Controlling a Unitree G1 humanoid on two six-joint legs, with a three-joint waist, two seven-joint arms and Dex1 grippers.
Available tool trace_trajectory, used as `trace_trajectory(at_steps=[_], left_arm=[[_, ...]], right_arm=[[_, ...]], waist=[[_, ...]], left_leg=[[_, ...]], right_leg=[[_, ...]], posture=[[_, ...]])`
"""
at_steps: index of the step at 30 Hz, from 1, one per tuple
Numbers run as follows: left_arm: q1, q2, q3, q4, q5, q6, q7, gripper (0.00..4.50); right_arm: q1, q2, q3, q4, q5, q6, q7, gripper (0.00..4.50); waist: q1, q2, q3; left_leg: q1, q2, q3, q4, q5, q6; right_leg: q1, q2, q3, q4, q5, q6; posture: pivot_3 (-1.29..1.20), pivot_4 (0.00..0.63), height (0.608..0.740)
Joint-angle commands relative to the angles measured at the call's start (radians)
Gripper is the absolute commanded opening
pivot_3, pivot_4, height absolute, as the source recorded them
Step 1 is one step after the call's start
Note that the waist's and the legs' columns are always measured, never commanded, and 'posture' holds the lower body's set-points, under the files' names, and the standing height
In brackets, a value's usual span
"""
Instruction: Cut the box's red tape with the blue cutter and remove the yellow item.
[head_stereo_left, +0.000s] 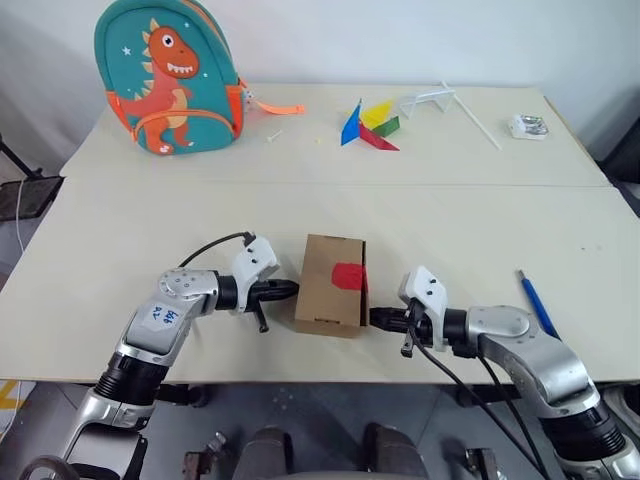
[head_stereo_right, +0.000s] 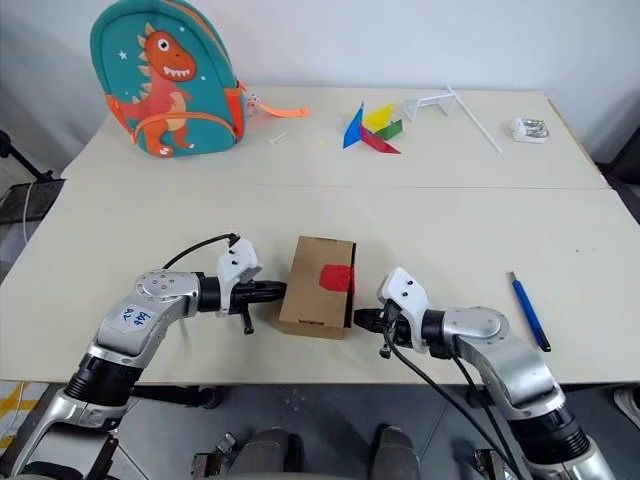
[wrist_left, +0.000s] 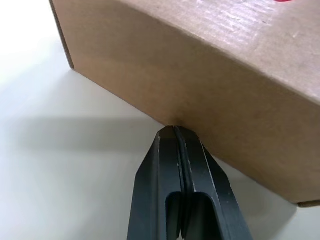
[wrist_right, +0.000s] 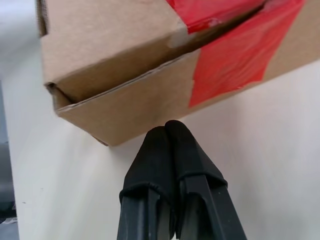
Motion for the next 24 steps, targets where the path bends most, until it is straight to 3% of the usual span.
trace_trajectory(at_steps=[1,9,15,19,22,24], left_arm=[[0.0,0.013,0.002,-0.013,-0.008,-0.018,-0.027,0.0],[0.011,0.015,-0.004,-0.032,-0.023,-0.001,-0.067,0.0],[0.034,0.095,0.044,-0.07,-0.091,0.021,-0.169,0.0],[0.009,0.217,0.092,-0.045,-0.159,0.043,-0.301,0.0],[-0.071,0.208,0.121,-0.031,-0.224,0.057,-0.342,0.0],[-0.138,0.17,0.119,-0.015,-0.24,0.027,-0.352,0.0]], right_arm=[[0.01,-0.014,-0.035,-0.018,-0.006,-0.008,-0.02,0.05],[0.015,-0.014,-0.049,-0.023,0.004,-0.014,-0.036,0.05],[0.062,-0.117,-0.199,-0.078,0.096,0.043,0.022,0.05],[0.06,-0.226,-0.377,-0.128,0.332,0.338,0.044,0.05],[-0.021,-0.243,-0.482,-0.12,0.559,0.621,-0.019,0.62],[-0.124,-0.196,-0.535,-0.089,0.646,0.806,-0.11,1.25]], waist=[[0.0,0.0,0.0],[0.0,0.0,0.0],[0.001,0.0,0.0],[0.001,0.0,0.0],[0.0,0.0,0.0],[0.002,0.0,0.0]], left_leg=[[0.0,0.0,0.0,0.0,0.0,0.0],[0.0,0.0,0.0,0.0,0.0,0.0],[0.0,0.0,0.0,0.0,0.0,0.0],[0.0,0.0,0.0,-0.001,0.0,0.0],[0.0,0.0,0.0,-0.001,0.0,0.0],[0.0,0.0,0.0,0.0,0.0,0.001]], right_leg=[[0.0,0.0,0.0,0.0,0.0,0.0],[0.0,0.0,0.0,0.0,0.0,0.0],[0.0,0.0,0.0,0.0,0.0,0.0],[0.0,0.0,0.0,0.0,0.0,0.0],[0.0,0.0,0.0,-0.001,0.0,0.0],[0.0,0.0,0.0,0.0,0.0,-0.001]], posture=[[0.0,0.15,0.74],[0.0,0.15,0.74],[0.0,0.15,0.74],[0.0,0.15,0.74],[0.0,0.15,0.74],[0.0,0.15,0.74]])
